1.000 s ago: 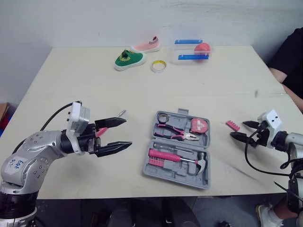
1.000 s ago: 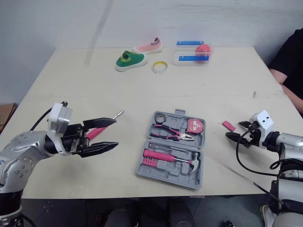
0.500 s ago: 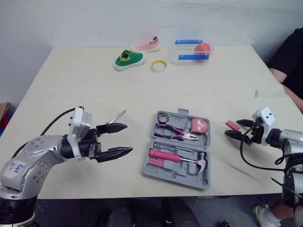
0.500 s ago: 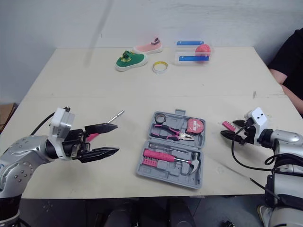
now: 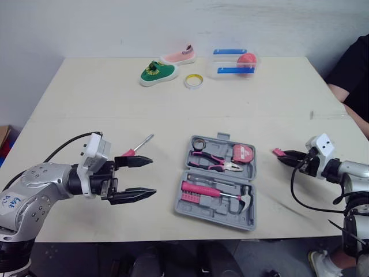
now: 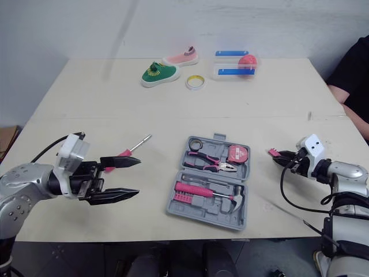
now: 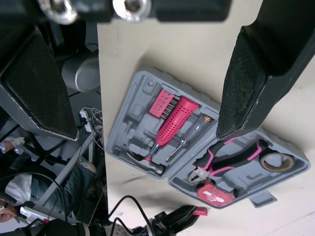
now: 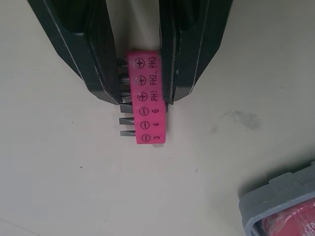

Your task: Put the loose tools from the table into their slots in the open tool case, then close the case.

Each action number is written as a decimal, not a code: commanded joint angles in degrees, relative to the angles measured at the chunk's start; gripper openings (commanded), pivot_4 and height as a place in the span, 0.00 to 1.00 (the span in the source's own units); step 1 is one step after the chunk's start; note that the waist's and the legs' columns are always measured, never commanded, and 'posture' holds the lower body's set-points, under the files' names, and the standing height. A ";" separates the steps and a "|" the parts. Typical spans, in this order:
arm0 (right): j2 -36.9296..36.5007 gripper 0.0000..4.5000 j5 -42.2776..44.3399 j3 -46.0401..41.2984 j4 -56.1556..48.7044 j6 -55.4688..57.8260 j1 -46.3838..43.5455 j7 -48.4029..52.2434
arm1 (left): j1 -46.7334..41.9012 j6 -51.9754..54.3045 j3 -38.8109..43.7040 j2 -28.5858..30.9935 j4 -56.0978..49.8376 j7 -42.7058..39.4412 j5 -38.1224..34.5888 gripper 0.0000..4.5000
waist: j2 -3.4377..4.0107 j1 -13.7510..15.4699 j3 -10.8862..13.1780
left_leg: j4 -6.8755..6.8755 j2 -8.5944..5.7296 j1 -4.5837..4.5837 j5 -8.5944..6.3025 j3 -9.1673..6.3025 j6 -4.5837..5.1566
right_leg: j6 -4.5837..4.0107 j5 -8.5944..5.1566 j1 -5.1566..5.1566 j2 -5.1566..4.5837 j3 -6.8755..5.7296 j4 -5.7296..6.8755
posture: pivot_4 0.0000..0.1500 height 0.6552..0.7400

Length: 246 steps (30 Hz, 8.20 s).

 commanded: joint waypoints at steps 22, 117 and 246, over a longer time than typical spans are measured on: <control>-10.69 0.18 32.43 8.41 -104.18 78.71 16.45 -7.80 | -10.40 -18.82 -15.86 -9.18 3.56 -8.73 14.05 1.00 | 0.22 0.87 0.13 | -0.15 0.19 -0.54 -0.33 0.05 0.33 | -0.06 -0.07 -0.69 0.05 -0.01 0.09 | 1.00 1.00; -4.23 0.54 35.42 3.53 -103.41 61.53 34.52 -0.06 | 0.02 -22.84 -13.59 -5.40 4.22 -8.49 18.51 1.00 | -0.25 1.46 -0.02 | 0.03 0.17 -1.14 -0.37 0.00 0.57 | -0.01 -0.02 -1.12 0.15 -0.10 0.10 | 1.00 1.00; 3.47 1.00 30.97 -22.12 -86.82 4.97 65.69 9.61 | -29.16 -13.57 -39.72 -12.54 9.90 -11.71 37.97 0.13 | -0.52 2.02 0.02 | 0.07 0.20 -0.08 -0.08 0.94 -0.09 | 0.02 0.03 -0.87 0.87 1.15 0.63 | 1.00 1.00</control>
